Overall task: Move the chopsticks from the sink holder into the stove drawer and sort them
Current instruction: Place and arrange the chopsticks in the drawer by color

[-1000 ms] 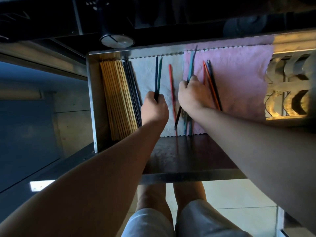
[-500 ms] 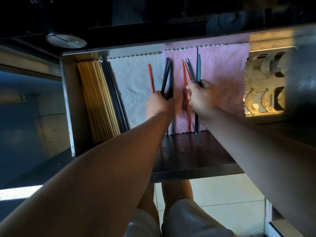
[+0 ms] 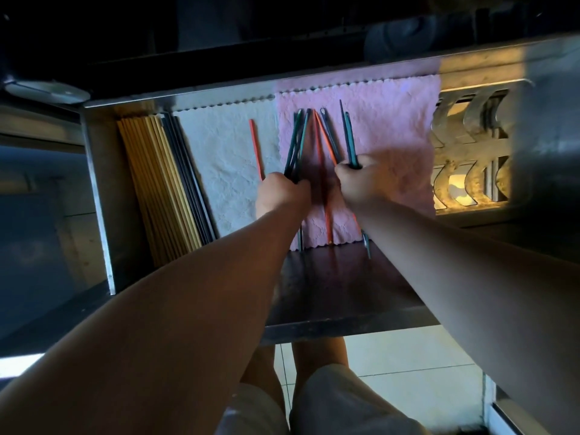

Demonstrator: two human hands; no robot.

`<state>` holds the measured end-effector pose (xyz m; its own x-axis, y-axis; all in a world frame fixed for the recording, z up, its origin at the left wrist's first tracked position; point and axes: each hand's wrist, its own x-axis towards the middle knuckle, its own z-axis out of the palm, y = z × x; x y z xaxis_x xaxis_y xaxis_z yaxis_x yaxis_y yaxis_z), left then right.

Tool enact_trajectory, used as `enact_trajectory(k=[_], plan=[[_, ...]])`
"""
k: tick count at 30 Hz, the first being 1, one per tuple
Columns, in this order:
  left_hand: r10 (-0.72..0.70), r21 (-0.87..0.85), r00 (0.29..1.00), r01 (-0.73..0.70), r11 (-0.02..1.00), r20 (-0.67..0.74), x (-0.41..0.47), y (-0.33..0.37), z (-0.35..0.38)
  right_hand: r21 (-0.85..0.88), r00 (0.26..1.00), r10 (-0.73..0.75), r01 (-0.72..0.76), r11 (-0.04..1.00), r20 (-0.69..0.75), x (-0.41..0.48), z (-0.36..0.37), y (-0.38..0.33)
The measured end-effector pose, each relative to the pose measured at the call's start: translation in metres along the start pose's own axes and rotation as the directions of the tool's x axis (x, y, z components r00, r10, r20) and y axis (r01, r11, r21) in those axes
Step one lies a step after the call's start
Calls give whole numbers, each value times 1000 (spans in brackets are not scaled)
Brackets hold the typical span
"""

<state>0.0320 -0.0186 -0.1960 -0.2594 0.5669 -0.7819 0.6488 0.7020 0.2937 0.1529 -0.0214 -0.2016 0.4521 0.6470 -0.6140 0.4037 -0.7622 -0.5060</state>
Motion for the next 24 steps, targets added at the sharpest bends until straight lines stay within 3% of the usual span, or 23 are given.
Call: enact_trajectory(k=[3,10,14,19,24], plan=[[56,-4,998,-57,998,-8,-3,-1,-2,-133,992,-103,93,987,-71,-1,-5,-3],[155,-12,978,-158,987,-137,-15,-8,-22,-433,990,-140,114,894,-28,5,-8,-8],[59,-149,987,-81,985,-149,-13,-17,-28,-427,989,-147,138,894,11,11,-7,-9],[-12,-81,977,-5,997,-214,-6,-26,-26,-386,996,-90,91,918,19,13,-9,-13],[-25,-95,984,8,995,-178,-1,-23,-22,-392,989,-145,135,910,4,4,-22,-20]])
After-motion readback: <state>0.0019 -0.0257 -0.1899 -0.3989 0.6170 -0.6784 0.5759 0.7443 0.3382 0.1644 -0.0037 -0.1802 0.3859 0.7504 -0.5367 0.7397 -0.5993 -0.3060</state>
